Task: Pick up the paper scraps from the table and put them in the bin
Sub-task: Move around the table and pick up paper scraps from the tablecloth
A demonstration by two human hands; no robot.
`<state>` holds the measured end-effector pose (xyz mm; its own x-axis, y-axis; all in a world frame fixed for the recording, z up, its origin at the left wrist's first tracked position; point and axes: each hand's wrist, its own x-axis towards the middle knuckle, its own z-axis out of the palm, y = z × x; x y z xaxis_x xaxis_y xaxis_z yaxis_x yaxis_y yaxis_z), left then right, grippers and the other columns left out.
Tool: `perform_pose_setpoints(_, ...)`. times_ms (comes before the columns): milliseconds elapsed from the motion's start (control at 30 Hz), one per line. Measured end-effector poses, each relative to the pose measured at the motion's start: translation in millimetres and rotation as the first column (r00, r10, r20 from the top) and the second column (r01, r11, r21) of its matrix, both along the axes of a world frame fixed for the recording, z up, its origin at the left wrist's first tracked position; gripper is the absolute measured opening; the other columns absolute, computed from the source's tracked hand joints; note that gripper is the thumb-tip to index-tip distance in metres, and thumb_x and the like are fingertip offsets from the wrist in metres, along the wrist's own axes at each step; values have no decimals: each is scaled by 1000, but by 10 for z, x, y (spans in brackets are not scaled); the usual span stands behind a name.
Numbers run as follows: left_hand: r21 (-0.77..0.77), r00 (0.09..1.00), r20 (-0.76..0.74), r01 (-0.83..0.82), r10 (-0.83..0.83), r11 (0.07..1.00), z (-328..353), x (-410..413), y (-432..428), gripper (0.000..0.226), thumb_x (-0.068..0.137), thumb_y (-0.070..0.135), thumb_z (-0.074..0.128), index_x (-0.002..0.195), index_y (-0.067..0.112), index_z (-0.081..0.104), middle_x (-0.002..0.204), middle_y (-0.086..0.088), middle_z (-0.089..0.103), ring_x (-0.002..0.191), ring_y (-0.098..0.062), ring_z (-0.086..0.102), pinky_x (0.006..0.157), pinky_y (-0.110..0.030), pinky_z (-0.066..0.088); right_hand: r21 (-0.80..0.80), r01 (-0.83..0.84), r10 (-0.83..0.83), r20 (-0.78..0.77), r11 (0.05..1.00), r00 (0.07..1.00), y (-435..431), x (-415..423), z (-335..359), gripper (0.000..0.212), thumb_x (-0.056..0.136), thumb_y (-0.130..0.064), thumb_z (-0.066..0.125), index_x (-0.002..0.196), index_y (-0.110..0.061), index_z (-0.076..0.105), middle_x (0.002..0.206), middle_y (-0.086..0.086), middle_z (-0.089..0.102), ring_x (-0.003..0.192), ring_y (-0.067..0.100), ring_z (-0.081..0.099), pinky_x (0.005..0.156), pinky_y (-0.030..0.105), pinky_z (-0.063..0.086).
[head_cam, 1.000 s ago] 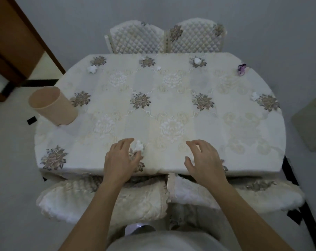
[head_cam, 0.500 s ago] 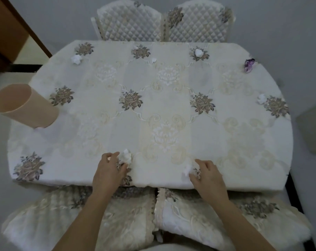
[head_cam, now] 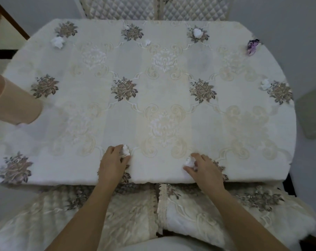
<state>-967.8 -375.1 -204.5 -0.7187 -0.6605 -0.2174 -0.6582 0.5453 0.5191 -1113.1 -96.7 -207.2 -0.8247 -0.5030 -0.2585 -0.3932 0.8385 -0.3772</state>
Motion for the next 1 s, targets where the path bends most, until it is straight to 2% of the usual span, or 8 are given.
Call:
perform_pose_setpoints(200,-63,996,12,91,-91,994,-31,-2,22,29,89,14,67,117,7,63,106,-13,61,91,-33,60,70,-38,45,15,-40,42,-77,999,996,-58,7,-6,31,86,-41,68,102,-17,60,93,1,62,82,23,60,61,30,43)
perform_pose_setpoints(367,28,999,-29,34,-34,999,-6,-38,67,26,96,21,57,119,10,60,107,-9,59,91,-24,55,71,-34,40,98,-46,43,38,994,998,-139,7,32,31,98,-43,48,102,-12,47,97,4,57,89,25,57,64,33,38)
perform_pose_setpoints(500,103,995,-103,-6,16,995,148,-57,104,27,97,32,55,119,17,58,101,-1,62,85,-17,58,70,-34,47,-13,51,-50,97,999,994,-228,-4,189,25,95,-42,52,95,-18,45,74,-5,51,71,20,53,55,32,35)
perform_pose_setpoints(633,164,982,-178,-35,65,986,456,-121,147,25,94,37,58,115,23,59,90,6,63,74,-16,63,65,-39,57,-165,80,-77,27,983,997,-345,-64,474,20,92,-42,57,81,-26,51,73,-9,55,68,14,52,57,31,36)
perform_pose_setpoints(700,122,970,-236,-27,56,992,626,-169,174,26,95,38,58,114,22,58,87,7,62,71,-14,60,60,-32,50,-302,72,-87,-39,951,995,-409,-95,670,35,91,-34,62,64,-31,39,62,-12,48,60,6,47,54,27,34)
perform_pose_setpoints(767,98,955,-291,-21,49,995,814,-224,202,25,96,40,55,113,22,56,84,9,61,69,-10,57,55,-25,40,-382,84,-123,-80,920,989,-469,-129,894,41,91,-31,62,60,-26,36,60,-10,48,58,6,47,53,24,32)
perform_pose_setpoints(833,84,940,-339,-3,31,996,1013,-281,221,21,97,41,52,110,25,54,78,13,58,65,-4,54,51,-21,33,-420,92,-152,-113,903,982,-525,-156,1114,37,92,-35,60,63,-20,42,64,-8,53,60,10,50,56,28,36)
perform_pose_setpoints(1000,46,900,-435,20,2,999,1454,-349,177,15,97,41,51,103,28,52,72,13,55,61,-4,51,49,-23,30,-480,126,-221,-147,868,964,-638,-106,1548,20,92,-44,58,76,-32,56,78,-13,60,68,11,57,61,27,39)
